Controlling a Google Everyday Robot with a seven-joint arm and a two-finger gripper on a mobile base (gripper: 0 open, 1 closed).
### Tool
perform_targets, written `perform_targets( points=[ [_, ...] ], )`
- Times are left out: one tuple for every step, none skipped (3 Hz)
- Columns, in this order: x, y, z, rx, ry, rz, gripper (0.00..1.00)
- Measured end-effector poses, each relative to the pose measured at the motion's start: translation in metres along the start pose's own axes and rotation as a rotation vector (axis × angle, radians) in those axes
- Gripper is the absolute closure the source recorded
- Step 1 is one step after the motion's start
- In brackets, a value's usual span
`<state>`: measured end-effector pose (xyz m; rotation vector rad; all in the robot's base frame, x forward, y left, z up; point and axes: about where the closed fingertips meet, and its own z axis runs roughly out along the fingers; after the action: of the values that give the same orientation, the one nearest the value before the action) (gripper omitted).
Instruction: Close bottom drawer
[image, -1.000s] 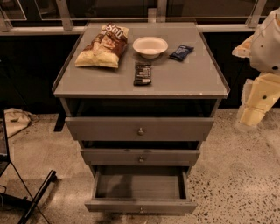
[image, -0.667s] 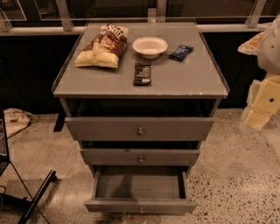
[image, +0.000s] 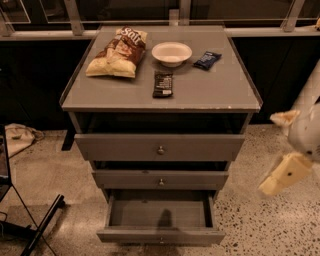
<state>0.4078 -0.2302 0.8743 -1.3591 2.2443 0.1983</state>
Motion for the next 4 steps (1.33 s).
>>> perform_targets(
  points=[
    [0.024,0.007,0.064,-0.06,-0.137,0.143,0.0],
    [0.037,0.007,0.116,-0.137,-0.228,0.241,0.0],
    [0.039,0.008,0.124,-0.153,-0.232,0.252,0.18],
    [0.039,0.008,0.123,-0.153,-0.232,0.252,0.4]
  ],
)
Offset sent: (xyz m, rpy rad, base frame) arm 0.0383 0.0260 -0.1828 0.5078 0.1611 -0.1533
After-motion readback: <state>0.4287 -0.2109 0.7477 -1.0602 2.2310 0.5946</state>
